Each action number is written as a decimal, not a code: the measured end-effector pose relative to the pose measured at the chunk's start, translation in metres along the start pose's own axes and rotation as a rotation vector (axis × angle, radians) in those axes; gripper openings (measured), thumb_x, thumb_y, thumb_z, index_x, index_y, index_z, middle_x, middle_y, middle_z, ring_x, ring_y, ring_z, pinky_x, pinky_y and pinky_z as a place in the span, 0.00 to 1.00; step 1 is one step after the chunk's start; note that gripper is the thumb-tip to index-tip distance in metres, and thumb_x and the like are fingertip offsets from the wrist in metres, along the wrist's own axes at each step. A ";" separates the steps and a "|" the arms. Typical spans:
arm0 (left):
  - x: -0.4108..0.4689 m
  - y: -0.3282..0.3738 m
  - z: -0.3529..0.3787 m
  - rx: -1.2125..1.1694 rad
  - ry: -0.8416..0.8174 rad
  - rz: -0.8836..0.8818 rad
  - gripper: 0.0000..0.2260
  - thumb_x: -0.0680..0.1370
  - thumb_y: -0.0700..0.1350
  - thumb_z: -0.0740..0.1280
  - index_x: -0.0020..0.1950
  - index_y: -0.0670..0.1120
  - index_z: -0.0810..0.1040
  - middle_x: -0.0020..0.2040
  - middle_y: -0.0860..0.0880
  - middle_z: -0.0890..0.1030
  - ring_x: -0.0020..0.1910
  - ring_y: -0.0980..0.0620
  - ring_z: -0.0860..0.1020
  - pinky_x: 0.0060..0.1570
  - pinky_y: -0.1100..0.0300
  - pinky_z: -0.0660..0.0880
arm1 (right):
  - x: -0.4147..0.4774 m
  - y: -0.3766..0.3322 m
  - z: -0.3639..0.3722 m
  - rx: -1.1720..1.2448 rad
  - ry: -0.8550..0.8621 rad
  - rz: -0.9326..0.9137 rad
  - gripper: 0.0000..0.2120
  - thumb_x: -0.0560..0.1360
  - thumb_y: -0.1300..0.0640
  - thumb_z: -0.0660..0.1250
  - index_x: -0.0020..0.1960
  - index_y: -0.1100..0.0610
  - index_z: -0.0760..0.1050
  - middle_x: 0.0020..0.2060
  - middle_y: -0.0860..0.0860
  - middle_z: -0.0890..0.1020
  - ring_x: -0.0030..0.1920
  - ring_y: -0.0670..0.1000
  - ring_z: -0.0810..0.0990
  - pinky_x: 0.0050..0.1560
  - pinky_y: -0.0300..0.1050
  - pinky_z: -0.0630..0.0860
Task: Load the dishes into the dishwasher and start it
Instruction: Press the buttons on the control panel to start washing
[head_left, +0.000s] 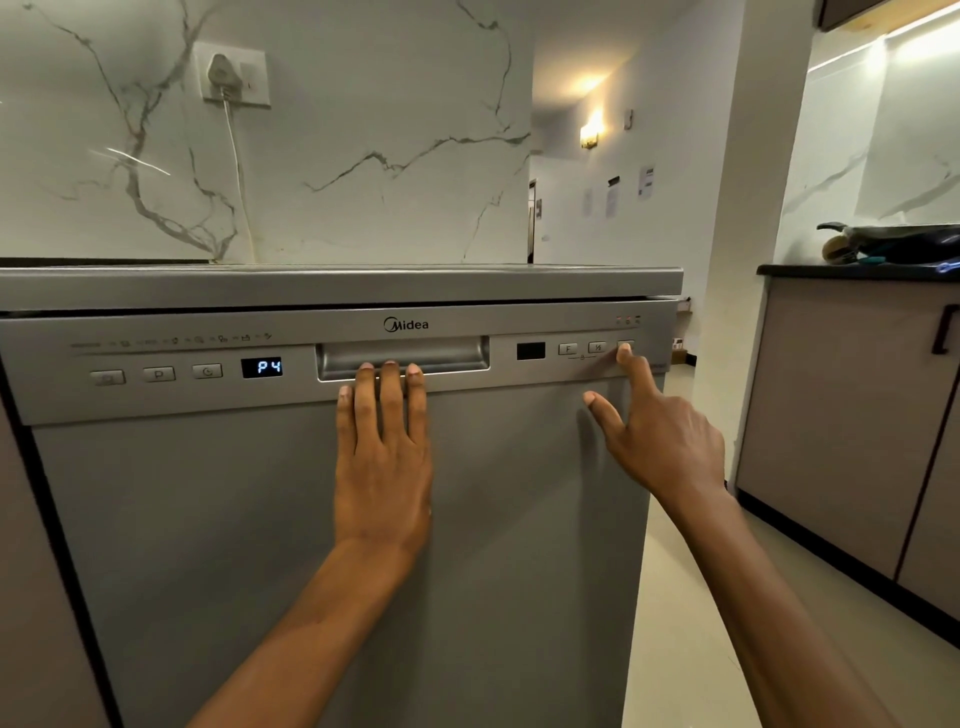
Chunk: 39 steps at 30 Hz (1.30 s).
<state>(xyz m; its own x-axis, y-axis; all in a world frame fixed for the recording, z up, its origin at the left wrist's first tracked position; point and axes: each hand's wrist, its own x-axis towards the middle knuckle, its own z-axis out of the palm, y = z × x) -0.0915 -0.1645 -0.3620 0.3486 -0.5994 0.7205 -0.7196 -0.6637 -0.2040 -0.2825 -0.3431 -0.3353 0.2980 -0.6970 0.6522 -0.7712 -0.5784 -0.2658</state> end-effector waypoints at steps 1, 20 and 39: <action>0.000 0.000 0.000 -0.001 0.002 0.002 0.55 0.70 0.48 0.76 0.80 0.35 0.39 0.78 0.32 0.52 0.78 0.31 0.48 0.78 0.38 0.47 | 0.000 0.000 0.000 0.004 0.002 0.003 0.32 0.80 0.32 0.54 0.78 0.42 0.49 0.31 0.50 0.73 0.32 0.53 0.76 0.33 0.45 0.71; 0.000 0.001 0.001 -0.027 0.010 -0.008 0.52 0.71 0.45 0.74 0.80 0.36 0.39 0.79 0.34 0.51 0.78 0.31 0.48 0.78 0.38 0.47 | -0.003 -0.004 -0.013 -0.031 -0.018 0.020 0.31 0.79 0.31 0.51 0.78 0.42 0.53 0.34 0.52 0.74 0.34 0.55 0.74 0.32 0.46 0.70; 0.000 -0.001 0.006 -0.048 0.041 -0.016 0.51 0.72 0.44 0.73 0.81 0.37 0.39 0.79 0.35 0.51 0.79 0.32 0.48 0.78 0.39 0.46 | -0.008 -0.008 -0.002 -0.046 0.020 0.011 0.35 0.81 0.33 0.50 0.82 0.44 0.42 0.26 0.50 0.75 0.26 0.47 0.75 0.26 0.39 0.70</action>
<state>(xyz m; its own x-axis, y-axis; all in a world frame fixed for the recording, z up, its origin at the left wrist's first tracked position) -0.0872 -0.1664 -0.3652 0.3358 -0.5694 0.7503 -0.7425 -0.6502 -0.1611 -0.2797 -0.3321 -0.3370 0.2786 -0.6940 0.6639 -0.7992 -0.5509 -0.2404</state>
